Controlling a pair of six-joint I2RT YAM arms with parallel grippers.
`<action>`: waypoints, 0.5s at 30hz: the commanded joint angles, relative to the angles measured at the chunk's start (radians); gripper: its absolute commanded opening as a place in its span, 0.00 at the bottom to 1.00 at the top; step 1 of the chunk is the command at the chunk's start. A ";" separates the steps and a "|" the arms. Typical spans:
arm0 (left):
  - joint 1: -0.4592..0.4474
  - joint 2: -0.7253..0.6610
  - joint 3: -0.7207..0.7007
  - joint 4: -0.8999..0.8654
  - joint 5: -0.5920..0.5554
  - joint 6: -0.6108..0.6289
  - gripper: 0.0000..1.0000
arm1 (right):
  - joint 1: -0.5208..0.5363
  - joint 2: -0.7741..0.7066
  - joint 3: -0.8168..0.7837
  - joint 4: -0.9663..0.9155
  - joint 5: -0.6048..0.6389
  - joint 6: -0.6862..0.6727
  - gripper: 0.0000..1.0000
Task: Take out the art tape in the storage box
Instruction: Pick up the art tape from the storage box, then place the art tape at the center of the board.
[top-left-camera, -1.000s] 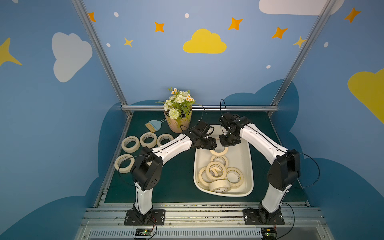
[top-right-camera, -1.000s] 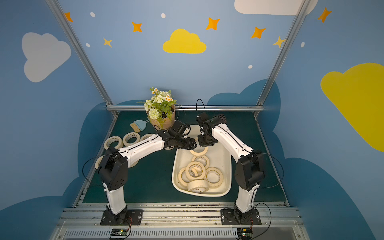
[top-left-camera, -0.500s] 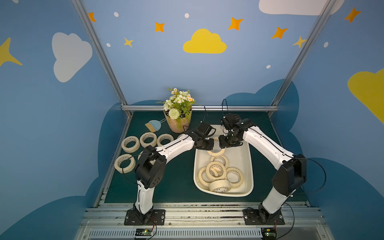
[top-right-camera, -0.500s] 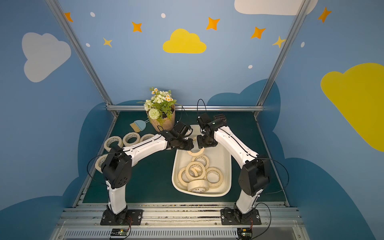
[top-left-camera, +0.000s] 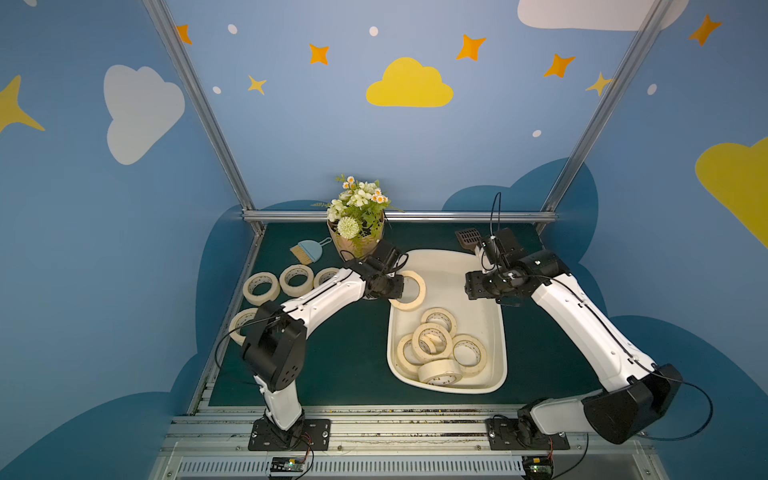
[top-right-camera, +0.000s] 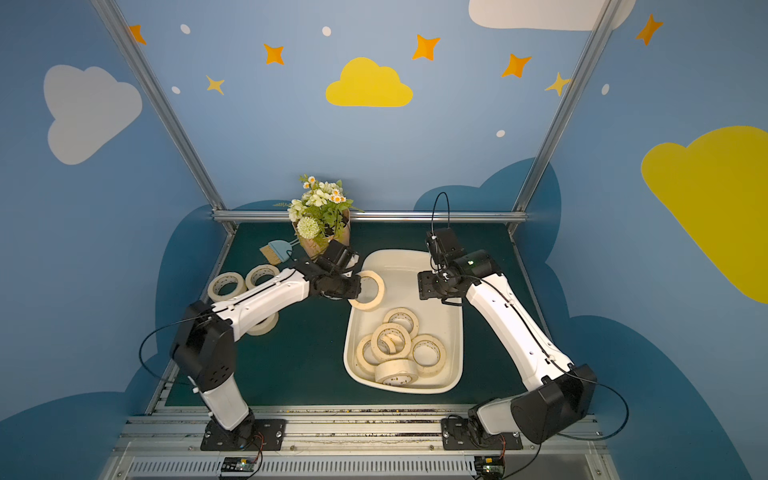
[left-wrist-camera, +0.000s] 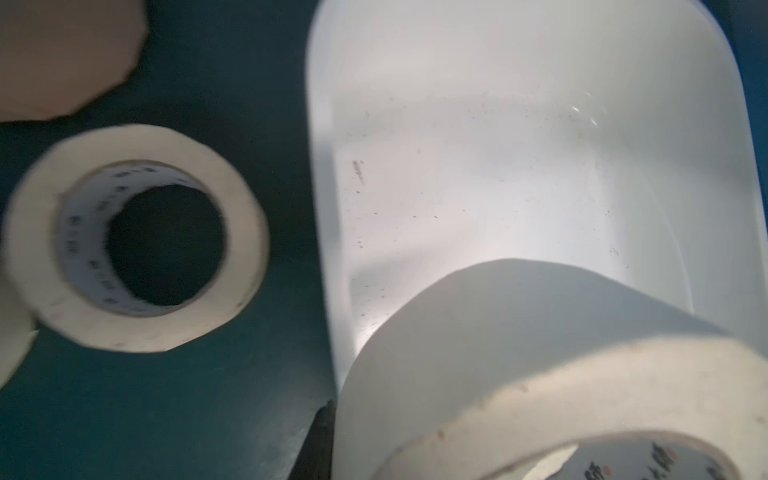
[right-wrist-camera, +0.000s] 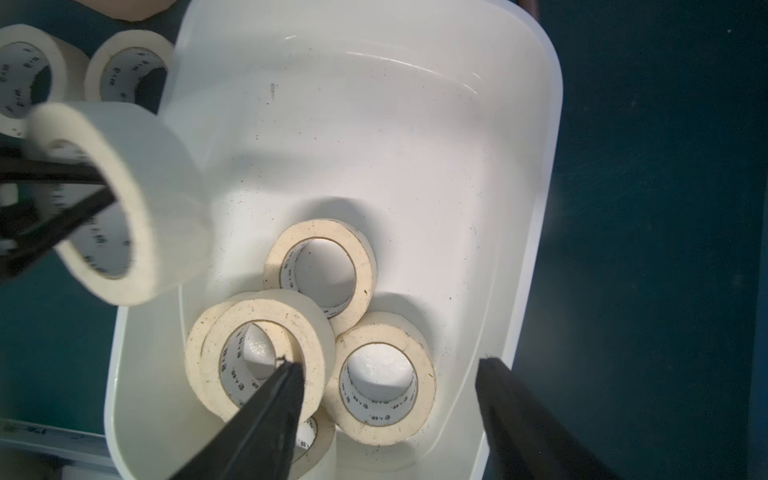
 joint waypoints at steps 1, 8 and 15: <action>0.077 -0.156 -0.066 -0.063 -0.080 0.039 0.04 | -0.024 -0.006 -0.048 0.017 0.023 0.004 0.71; 0.257 -0.359 -0.334 -0.077 -0.092 0.030 0.04 | -0.032 0.026 -0.084 0.035 -0.004 0.016 0.71; 0.281 -0.319 -0.495 -0.020 -0.087 -0.002 0.04 | -0.031 0.101 -0.056 0.001 -0.058 0.005 0.71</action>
